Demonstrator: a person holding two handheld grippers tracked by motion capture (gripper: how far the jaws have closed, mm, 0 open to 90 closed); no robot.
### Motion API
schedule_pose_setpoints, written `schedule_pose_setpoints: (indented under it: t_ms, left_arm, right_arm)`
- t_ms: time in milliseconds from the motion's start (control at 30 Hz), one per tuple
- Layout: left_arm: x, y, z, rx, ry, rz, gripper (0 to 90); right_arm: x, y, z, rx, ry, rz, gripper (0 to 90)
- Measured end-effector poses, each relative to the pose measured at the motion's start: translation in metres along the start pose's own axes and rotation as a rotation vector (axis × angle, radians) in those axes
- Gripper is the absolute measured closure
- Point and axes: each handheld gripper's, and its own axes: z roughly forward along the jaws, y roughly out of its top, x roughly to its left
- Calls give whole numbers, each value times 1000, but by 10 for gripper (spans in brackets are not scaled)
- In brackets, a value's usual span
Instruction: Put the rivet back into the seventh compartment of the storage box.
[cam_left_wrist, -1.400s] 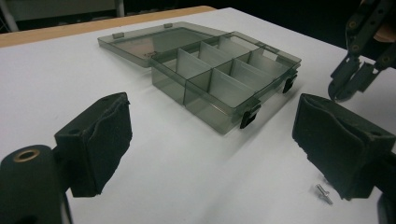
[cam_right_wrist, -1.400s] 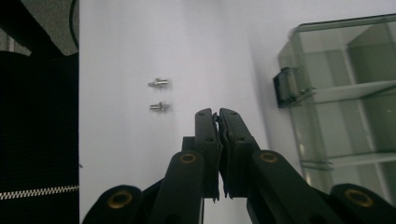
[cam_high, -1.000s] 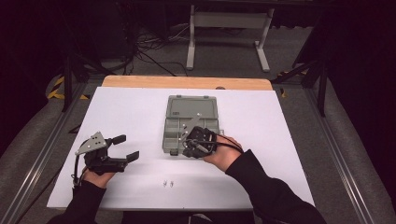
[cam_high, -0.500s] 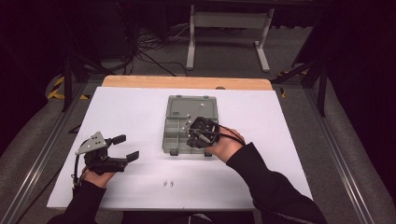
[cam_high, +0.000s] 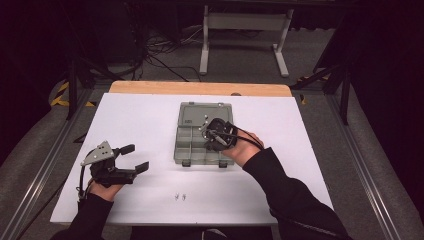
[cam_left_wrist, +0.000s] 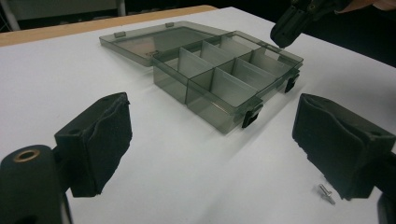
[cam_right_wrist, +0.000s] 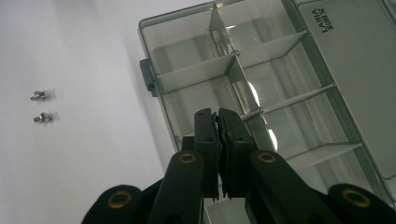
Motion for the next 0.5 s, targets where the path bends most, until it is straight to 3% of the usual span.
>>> schedule_pose_setpoints:
  t_ms: [500]
  left_arm:
    - [0, 0, -1, 0, -7, 3, 125]
  right_arm:
    - [-23, -4, 9, 15, -27, 71, 868]
